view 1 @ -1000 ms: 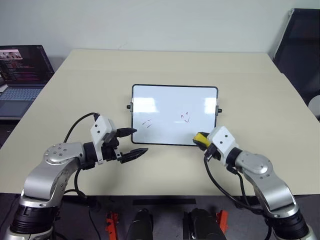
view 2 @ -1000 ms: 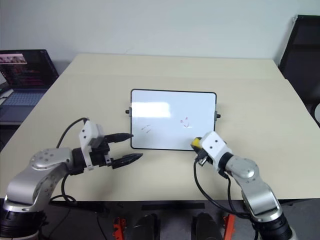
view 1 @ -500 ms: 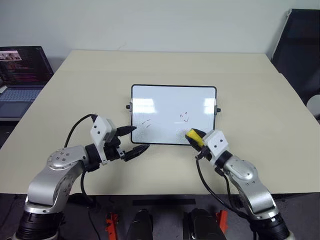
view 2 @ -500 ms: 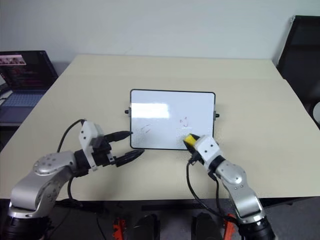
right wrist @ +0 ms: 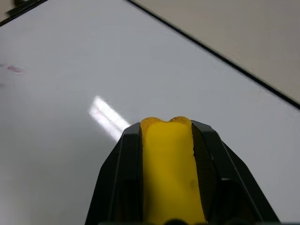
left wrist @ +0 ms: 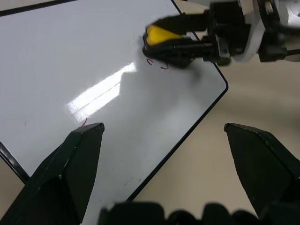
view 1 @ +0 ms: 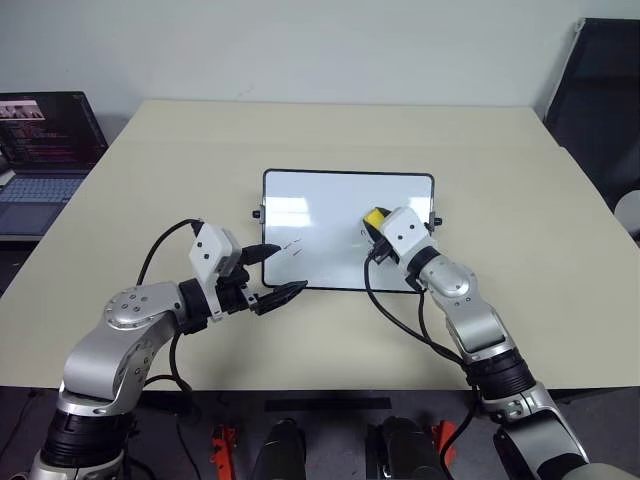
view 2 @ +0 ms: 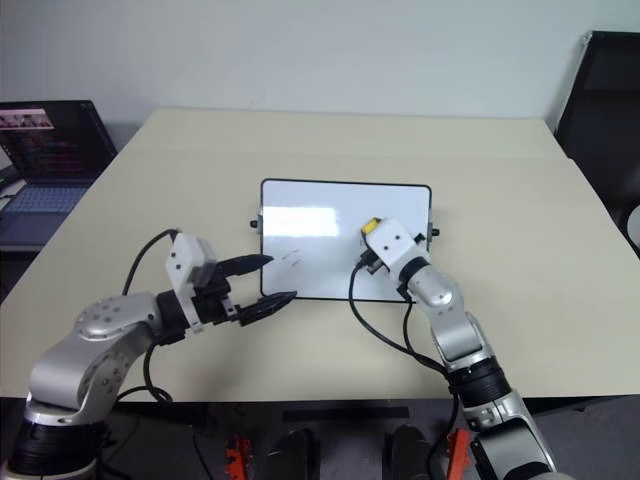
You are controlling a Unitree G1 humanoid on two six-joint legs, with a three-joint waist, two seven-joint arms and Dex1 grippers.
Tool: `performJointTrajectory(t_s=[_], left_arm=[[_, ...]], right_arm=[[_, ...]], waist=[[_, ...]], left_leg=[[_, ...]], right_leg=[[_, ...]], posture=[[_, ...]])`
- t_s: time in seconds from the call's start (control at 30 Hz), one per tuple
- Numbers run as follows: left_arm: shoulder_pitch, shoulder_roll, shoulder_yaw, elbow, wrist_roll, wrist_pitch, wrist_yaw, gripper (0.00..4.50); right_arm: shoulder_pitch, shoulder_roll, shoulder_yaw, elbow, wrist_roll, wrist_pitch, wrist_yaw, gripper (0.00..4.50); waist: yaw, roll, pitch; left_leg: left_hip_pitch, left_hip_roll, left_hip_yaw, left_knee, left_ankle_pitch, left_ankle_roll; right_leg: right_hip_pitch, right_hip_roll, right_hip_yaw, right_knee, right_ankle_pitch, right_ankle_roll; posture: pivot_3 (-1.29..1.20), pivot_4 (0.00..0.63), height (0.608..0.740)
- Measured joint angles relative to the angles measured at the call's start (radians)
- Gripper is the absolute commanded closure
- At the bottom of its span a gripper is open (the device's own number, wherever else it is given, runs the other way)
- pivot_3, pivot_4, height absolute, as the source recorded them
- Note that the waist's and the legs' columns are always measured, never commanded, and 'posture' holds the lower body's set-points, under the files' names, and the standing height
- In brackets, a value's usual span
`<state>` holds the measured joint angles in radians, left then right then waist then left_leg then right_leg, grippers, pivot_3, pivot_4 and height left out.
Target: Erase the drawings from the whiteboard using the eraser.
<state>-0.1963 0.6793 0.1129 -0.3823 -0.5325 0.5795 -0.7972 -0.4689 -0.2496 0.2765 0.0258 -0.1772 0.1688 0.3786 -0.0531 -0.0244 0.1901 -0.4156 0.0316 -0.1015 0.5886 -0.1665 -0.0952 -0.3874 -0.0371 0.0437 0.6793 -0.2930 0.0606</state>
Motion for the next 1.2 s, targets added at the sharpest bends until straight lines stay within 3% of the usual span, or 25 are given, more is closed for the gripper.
performJointTrajectory(t_s=[0.17, 0.47, 0.8, 1.2], left_arm=[[-0.007, 0.0, -0.001, -0.01, -0.004, 0.013, 0.001, 0.0], [-0.011, 0.0, -0.001, -0.011, -0.004, 0.023, 0.0, 0.0], [-0.01, 0.0, -0.001, -0.012, -0.004, 0.024, -0.002, 0.0], [0.016, 0.0, -0.008, -0.012, -0.003, 0.005, -0.024, 0.0]], right_arm=[[0.023, -0.018, 0.041, -0.014, -0.021, 0.008, 0.039, 3.41], [-0.039, 0.022, 0.025, 0.041, -0.08, 0.014, -0.082, 3.42], [0.033, -0.017, 0.016, -0.103, -0.024, 0.23, 0.074, 3.43], [-0.086, 0.027, 0.016, 0.068, -0.044, 0.104, -0.074, 3.43]], waist=[[-0.002, 0.0, 0.0], [0.0, 0.0, 0.0], [0.01, -0.005, -0.005], [0.003, -0.005, -0.004]], left_leg=[[0.0, 0.0, 0.0, 0.003, 0.001, 0.001], [0.0, 0.0, 0.0, 0.003, 0.003, 0.004], [0.002, 0.0, 0.0, 0.003, 0.003, 0.004], [0.001, 0.0, 0.0, 0.003, 0.004, 0.005]], right_leg=[[0.0, 0.0, 0.001, 0.0, 0.0, -0.005], [0.0, 0.0, 0.001, 0.0, 0.003, -0.006], [0.001, 0.0, 0.001, 0.0, 0.003, -0.006], [-0.002, -0.001, 0.001, -0.002, 0.004, -0.007]], posture=[[0.0, 0.15, 0.74], [0.0, 0.15, 0.74], [0.0, 0.15, 0.74], [0.0, 0.15, 0.74]])
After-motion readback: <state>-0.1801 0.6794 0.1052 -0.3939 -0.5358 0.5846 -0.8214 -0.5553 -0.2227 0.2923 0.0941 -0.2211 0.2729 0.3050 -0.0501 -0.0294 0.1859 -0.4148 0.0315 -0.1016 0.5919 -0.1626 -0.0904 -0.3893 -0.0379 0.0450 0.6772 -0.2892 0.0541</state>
